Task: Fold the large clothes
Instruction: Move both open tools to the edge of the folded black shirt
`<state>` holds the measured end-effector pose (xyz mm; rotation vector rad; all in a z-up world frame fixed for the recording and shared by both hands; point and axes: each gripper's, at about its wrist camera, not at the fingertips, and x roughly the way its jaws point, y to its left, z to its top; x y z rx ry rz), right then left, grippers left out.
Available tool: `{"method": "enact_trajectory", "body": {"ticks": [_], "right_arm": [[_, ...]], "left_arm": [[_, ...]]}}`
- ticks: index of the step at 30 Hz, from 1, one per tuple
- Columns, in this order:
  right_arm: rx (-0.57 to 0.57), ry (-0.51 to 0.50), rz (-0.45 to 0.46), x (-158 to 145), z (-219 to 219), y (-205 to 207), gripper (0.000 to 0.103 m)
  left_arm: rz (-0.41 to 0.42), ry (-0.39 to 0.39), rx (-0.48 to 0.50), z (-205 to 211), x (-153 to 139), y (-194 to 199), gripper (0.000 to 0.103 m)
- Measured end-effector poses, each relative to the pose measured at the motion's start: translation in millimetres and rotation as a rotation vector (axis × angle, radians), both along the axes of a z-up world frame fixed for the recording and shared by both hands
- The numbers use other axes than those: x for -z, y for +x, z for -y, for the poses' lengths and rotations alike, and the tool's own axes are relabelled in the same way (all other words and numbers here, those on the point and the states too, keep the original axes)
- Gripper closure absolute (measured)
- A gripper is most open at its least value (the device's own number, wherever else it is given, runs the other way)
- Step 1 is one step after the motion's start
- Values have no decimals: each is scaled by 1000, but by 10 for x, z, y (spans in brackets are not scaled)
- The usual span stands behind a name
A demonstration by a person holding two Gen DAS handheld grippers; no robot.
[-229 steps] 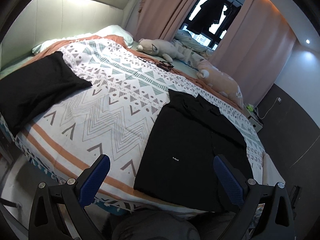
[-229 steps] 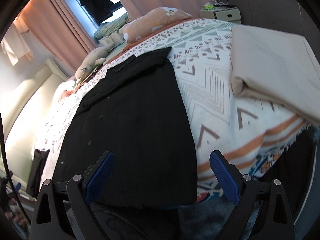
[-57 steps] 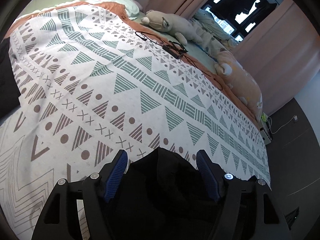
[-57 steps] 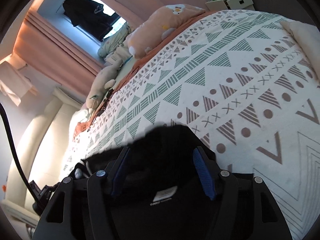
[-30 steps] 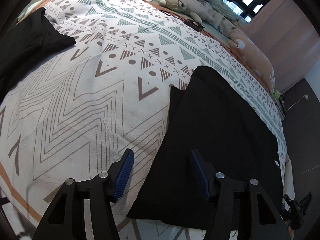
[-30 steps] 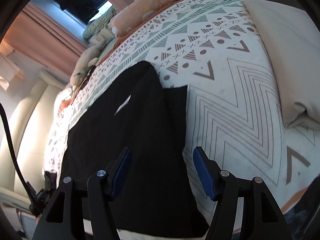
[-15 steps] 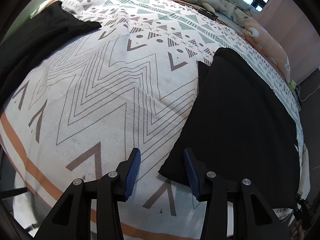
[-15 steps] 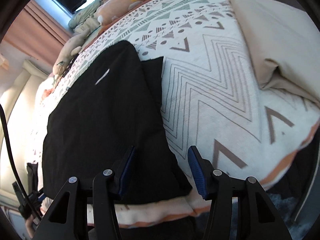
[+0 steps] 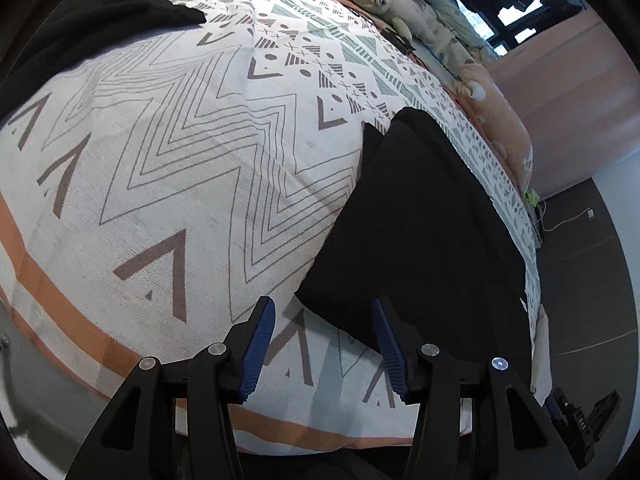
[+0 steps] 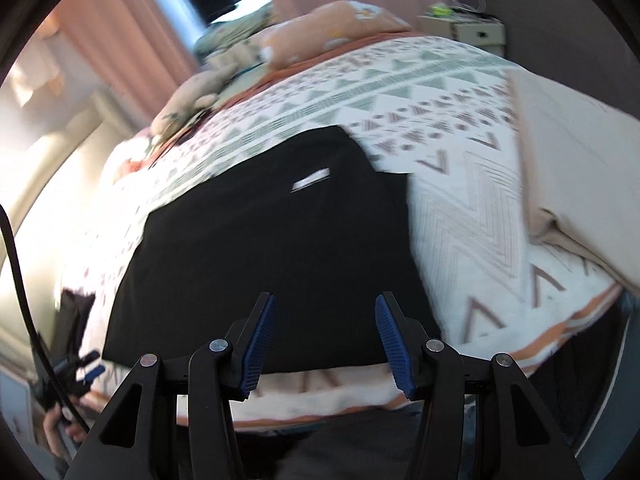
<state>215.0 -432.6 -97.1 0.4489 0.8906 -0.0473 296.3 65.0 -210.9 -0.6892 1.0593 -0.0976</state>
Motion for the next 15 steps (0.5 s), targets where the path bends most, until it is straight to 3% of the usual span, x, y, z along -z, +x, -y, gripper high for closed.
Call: {"method": "enact_trajectory", "body": {"ticks": [15], "right_arm": [[-280, -51, -75, 258, -1384, 461, 53]], "left_arm": [[-12, -83, -48, -3, 106, 125, 51]]}}
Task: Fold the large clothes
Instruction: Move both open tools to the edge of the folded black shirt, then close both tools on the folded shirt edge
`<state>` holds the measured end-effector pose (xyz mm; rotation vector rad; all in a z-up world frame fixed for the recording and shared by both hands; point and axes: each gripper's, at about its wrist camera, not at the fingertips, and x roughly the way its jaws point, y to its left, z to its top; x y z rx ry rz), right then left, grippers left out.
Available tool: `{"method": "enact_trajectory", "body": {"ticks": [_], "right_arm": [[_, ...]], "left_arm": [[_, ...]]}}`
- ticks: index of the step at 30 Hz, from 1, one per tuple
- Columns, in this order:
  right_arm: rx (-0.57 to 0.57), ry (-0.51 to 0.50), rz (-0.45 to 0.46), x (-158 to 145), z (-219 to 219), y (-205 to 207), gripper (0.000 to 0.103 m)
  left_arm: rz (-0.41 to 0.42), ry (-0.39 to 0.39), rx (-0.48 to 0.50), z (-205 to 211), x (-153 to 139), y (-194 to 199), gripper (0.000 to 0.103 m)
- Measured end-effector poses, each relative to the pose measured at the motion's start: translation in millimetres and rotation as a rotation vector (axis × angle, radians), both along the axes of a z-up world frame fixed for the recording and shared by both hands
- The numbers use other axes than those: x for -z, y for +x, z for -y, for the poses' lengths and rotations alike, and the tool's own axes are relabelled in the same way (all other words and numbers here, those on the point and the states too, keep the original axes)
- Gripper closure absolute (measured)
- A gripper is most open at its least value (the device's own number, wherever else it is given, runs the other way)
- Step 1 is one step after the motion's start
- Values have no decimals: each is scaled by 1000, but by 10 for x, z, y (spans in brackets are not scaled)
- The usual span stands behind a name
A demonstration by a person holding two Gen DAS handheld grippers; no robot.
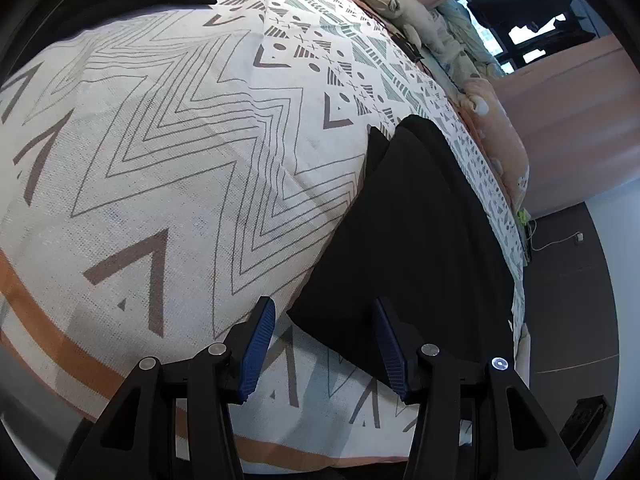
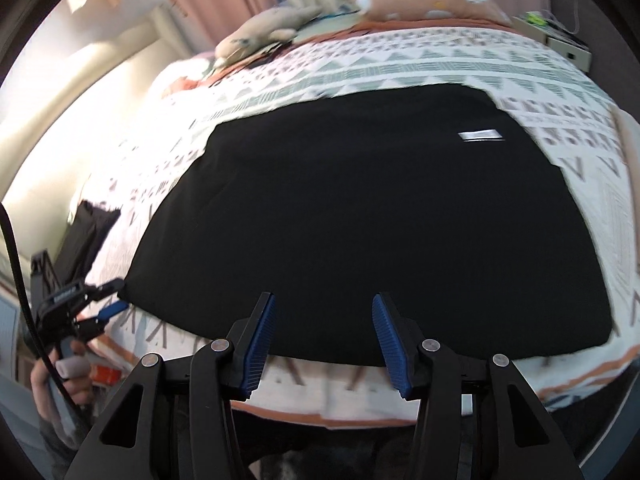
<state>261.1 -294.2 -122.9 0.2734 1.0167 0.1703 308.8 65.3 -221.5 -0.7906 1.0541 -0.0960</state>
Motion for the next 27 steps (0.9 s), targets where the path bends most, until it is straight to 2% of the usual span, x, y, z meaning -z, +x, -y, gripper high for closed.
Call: {"method": "enact_trajectory", "body": {"ticks": [3, 6, 10, 17, 22, 27], "right_arm": [[-30, -27, -50, 165, -166, 110, 57], [-32, -57, -84, 292, -210, 191, 61], [-38, -90, -87, 365, -221, 316, 61], [-36, -101, -99, 433, -190, 675, 61], [-18, -120, -96, 461, -155, 961, 61], [4, -97, -99, 490, -77, 1272, 61]], "left_arm": [[-4, -4, -11, 39, 25, 65, 51], [-5, 24, -26, 91, 32, 92, 51], [-11, 75, -27, 167, 19, 101, 51], [-12, 56, -65, 123, 59, 72, 52], [-14, 76, -78, 140, 45, 38, 52], [-24, 105, -92, 184, 30, 41, 52]]}}
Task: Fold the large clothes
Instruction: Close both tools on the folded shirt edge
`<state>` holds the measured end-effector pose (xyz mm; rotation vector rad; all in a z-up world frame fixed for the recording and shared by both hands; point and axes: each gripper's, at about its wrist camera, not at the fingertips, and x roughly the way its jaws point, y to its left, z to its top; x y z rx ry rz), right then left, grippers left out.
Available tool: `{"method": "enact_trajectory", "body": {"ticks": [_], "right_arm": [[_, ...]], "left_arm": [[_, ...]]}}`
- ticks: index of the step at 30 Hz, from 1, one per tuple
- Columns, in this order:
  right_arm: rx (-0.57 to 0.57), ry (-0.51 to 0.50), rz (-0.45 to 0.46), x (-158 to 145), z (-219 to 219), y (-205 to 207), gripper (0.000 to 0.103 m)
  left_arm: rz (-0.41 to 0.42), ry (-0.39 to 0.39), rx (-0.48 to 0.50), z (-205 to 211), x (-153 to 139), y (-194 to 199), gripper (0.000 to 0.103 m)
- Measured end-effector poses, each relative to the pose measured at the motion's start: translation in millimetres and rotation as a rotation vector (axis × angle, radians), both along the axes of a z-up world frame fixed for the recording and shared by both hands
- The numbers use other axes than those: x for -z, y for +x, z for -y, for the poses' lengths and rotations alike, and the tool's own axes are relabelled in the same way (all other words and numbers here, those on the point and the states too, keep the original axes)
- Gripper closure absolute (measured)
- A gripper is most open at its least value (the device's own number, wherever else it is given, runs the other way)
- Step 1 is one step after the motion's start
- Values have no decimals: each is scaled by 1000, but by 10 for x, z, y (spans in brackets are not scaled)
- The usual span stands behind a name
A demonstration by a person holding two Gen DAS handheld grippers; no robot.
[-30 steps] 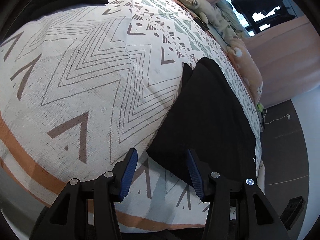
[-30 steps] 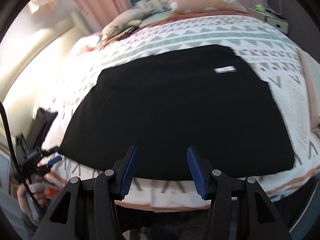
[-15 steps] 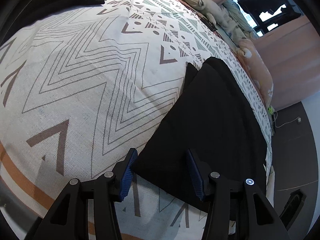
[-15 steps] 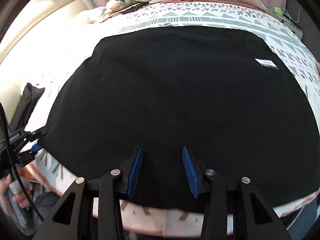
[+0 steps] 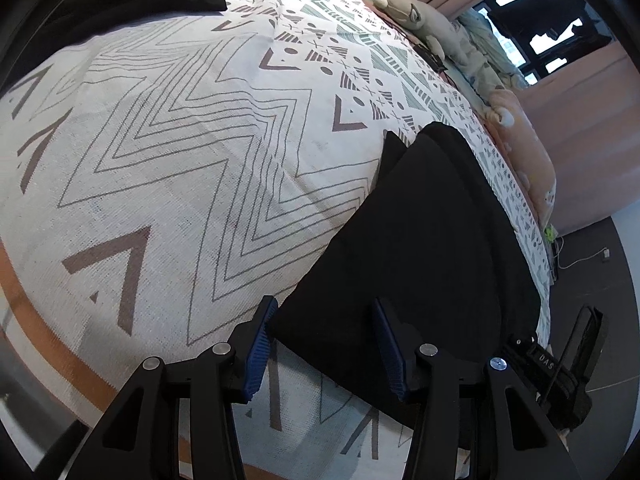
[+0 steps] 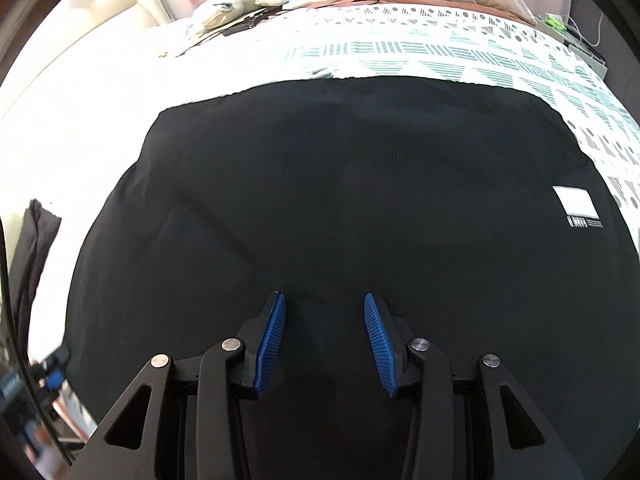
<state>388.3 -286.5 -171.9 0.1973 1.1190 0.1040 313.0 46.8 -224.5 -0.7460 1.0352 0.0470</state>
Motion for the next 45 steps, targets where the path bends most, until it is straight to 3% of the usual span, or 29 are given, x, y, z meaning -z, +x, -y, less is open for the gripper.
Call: {"method": "enact_trajectory", "body": {"ticks": [14, 22, 26, 30, 40, 45], "right_arm": [[64, 138, -30, 25, 389, 990, 63], [73, 244, -46, 79, 556, 1364, 73], [73, 311, -42, 10, 651, 1285, 73], [39, 313, -8, -123, 632, 1080, 73], [20, 358, -5, -161, 677, 810, 73], [10, 366, -5, -167, 647, 819, 73]], "left_arm": [[-26, 51, -60, 81, -13, -2, 52], [-51, 88, -62, 131, -59, 50, 52], [-67, -34, -86, 53, -32, -21, 52], [-63, -133, -102, -6, -14, -91, 52], [-63, -275, -140, -14, 82, 7, 51], [48, -351, -135, -80, -38, -129, 51]]}}
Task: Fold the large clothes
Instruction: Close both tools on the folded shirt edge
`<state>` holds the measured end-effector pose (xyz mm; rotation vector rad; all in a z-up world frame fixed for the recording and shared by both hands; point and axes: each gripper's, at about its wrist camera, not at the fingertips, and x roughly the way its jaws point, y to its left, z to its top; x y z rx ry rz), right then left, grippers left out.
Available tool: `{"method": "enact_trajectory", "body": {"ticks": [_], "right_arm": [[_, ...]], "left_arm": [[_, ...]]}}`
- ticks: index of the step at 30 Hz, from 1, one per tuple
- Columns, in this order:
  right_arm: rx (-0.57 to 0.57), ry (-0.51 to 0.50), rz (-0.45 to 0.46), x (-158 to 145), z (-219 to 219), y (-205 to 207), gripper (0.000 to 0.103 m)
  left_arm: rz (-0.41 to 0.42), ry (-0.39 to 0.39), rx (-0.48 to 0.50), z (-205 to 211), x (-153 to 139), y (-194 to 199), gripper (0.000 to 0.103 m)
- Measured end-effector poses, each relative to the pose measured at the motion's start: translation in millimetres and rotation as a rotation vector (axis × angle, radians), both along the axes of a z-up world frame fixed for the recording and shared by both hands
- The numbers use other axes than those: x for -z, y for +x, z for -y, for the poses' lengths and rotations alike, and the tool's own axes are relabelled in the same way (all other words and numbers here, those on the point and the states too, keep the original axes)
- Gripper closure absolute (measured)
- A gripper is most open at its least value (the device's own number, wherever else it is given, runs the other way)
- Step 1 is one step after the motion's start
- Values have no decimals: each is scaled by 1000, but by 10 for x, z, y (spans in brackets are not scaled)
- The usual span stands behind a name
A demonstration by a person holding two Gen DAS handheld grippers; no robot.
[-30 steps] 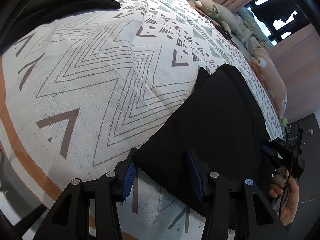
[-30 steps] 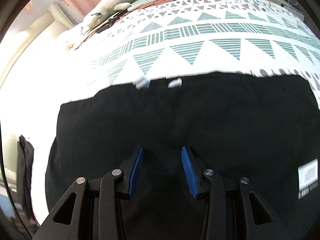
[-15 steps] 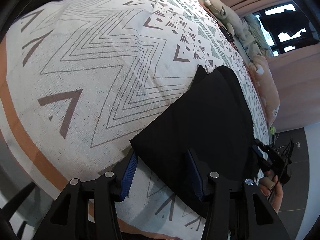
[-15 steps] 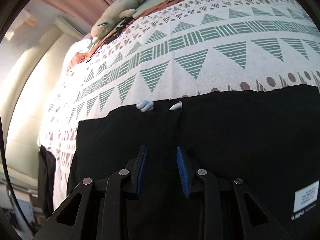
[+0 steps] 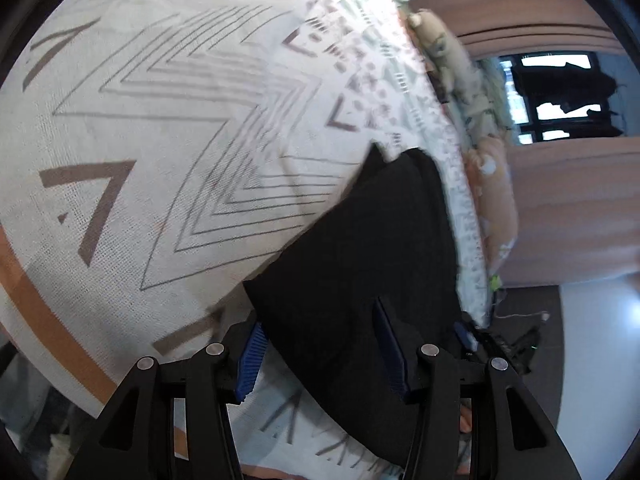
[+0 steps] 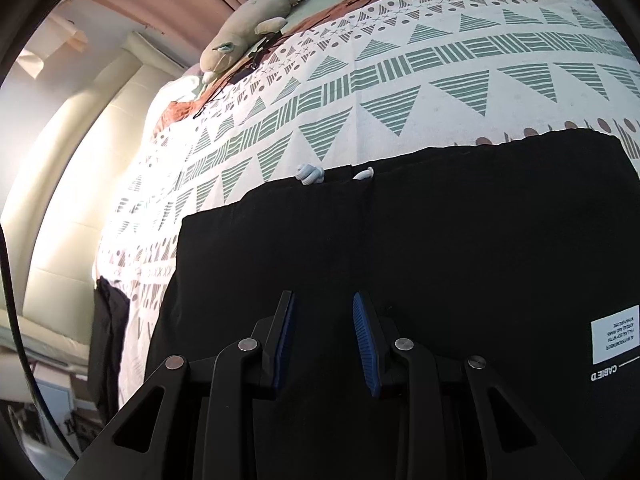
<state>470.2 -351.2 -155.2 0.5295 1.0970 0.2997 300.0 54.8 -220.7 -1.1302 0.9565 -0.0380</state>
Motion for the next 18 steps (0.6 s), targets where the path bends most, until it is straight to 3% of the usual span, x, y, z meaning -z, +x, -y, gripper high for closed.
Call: {"method": "enact_trajectory", "body": {"ticks": [2, 4, 8, 11, 13, 18], "right_arm": [[-7, 2, 0, 3, -22, 1, 73], [-9, 8, 1, 2, -33, 1, 73], [-1, 18, -1, 6, -13, -4, 73], [6, 18, -3, 13, -1, -8, 73], [8, 13, -3, 15, 3, -7, 73], [13, 4, -3, 11, 3, 11, 73]], "left_arm": [[73, -11, 15, 3, -96, -40, 51], [86, 9, 33, 25, -137, -34, 51], [-19, 50, 33, 74, -24, 47, 51], [-82, 21, 29, 85, 124, 96, 51], [-90, -38, 34, 107, 217, 112, 51], [-94, -43, 28, 155, 223, 212, 46]]}}
